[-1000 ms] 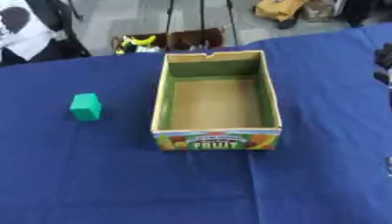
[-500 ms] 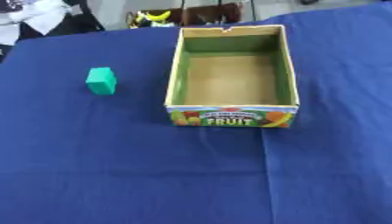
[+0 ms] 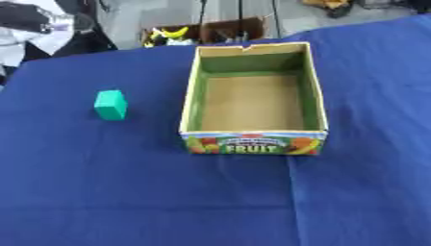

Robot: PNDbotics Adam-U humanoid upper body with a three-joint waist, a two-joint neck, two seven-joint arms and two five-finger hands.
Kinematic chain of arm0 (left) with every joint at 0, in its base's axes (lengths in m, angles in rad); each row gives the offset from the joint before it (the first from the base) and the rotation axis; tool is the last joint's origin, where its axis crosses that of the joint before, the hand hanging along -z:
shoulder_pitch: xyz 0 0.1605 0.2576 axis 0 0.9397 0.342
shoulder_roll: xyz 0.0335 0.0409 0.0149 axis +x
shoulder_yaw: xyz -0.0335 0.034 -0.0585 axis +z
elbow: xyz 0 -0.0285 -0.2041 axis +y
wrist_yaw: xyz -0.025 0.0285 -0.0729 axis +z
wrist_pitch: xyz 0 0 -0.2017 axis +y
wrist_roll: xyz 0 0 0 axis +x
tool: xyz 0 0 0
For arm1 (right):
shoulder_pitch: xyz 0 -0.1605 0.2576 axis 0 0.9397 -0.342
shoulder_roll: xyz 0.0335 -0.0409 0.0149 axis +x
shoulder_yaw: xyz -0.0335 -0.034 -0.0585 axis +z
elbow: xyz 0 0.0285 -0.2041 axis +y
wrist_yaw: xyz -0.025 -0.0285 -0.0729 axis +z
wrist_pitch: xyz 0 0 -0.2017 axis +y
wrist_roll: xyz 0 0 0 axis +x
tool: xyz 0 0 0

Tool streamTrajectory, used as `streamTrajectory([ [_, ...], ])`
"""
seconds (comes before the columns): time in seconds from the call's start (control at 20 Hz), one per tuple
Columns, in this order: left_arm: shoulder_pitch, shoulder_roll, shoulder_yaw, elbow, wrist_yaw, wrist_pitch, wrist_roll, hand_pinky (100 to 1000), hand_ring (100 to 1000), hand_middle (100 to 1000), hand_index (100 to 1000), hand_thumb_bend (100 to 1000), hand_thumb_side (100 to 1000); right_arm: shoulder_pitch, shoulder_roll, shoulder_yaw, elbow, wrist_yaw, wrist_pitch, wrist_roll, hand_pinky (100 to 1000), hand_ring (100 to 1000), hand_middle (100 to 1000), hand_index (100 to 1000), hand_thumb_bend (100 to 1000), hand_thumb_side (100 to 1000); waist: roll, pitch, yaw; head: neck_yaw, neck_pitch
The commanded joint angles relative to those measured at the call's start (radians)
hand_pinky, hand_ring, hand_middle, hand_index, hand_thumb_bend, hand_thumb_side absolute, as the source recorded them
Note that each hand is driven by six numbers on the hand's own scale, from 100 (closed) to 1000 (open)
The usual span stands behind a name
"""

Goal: Pick up objects on the table and place them in the box.

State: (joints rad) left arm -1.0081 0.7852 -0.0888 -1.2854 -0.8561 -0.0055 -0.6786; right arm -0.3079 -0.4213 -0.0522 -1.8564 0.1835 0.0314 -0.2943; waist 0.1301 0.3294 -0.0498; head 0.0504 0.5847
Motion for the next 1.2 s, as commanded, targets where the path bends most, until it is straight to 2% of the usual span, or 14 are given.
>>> streamTrajectory([
  [0.05, -0.036, 0.013, 0.01, 0.047, -0.054, -0.026, -0.057, 874, 901, 947, 1000, 910, 828, -0.012, -0.031, -0.001, -0.021, -0.001, -0.002, 0.005, 865, 905, 831, 927, 100, 1000, -0.003, -0.015, -0.002, 0.004, -0.017],
  [0.15, -0.041, 0.009, 0.013, 0.057, -0.065, -0.035, -0.07, 874, 901, 947, 1000, 910, 828, -0.012, -0.031, -0.001, -0.022, -0.001, -0.001, 0.005, 865, 905, 831, 927, 100, 1000, -0.003, -0.015, -0.002, 0.004, -0.018],
  [0.2, -0.037, 0.007, 0.008, 0.065, -0.07, -0.039, -0.076, 887, 904, 950, 1000, 942, 759, -0.014, -0.032, -0.001, -0.023, -0.001, -0.002, 0.005, 865, 905, 831, 927, 100, 1000, -0.002, -0.01, -0.006, 0.004, -0.026],
  [0.25, -0.033, 0.004, -0.003, 0.082, -0.078, -0.043, -0.087, 887, 904, 950, 1000, 931, 751, -0.016, -0.033, 0.0, -0.024, -0.001, -0.002, 0.006, 865, 905, 831, 927, 100, 1000, -0.001, -0.006, -0.011, 0.004, -0.035],
  [0.5, -0.042, -0.014, -0.008, 0.149, -0.1, -0.06, -0.169, 886, 906, 985, 1000, 759, 682, -0.024, -0.034, 0.002, -0.028, -0.003, -0.002, 0.01, 865, 905, 830, 927, 100, 1000, 0.0, 0.003, -0.019, 0.006, -0.052],
  [0.85, -0.039, -0.032, -0.017, 0.196, -0.119, -0.07, -0.227, 892, 899, 996, 1000, 715, 650, -0.03, -0.036, 0.002, -0.029, -0.003, -0.002, 0.011, 866, 905, 828, 927, 100, 1000, 0.004, 0.014, -0.03, 0.019, -0.075],
  [0.95, -0.038, -0.039, -0.021, 0.203, -0.131, -0.08, -0.228, 863, 872, 983, 1000, 654, 627, -0.032, -0.036, 0.002, -0.03, -0.004, -0.002, 0.011, 866, 905, 828, 927, 100, 1000, 0.004, 0.019, -0.034, 0.022, -0.079],
  [1.05, -0.037, -0.045, -0.027, 0.207, -0.145, -0.089, -0.228, 823, 839, 980, 1000, 546, 591, -0.033, -0.037, 0.001, -0.03, -0.005, -0.001, 0.011, 866, 906, 828, 927, 100, 1000, 0.004, 0.022, -0.036, 0.023, -0.08],
  [1.2, -0.037, -0.055, -0.032, 0.218, -0.163, -0.095, -0.228, 805, 785, 976, 1000, 516, 577, -0.036, -0.037, 0.002, -0.031, -0.006, -0.002, 0.011, 866, 906, 827, 927, 100, 1000, 0.004, 0.026, -0.039, 0.024, -0.081],
])
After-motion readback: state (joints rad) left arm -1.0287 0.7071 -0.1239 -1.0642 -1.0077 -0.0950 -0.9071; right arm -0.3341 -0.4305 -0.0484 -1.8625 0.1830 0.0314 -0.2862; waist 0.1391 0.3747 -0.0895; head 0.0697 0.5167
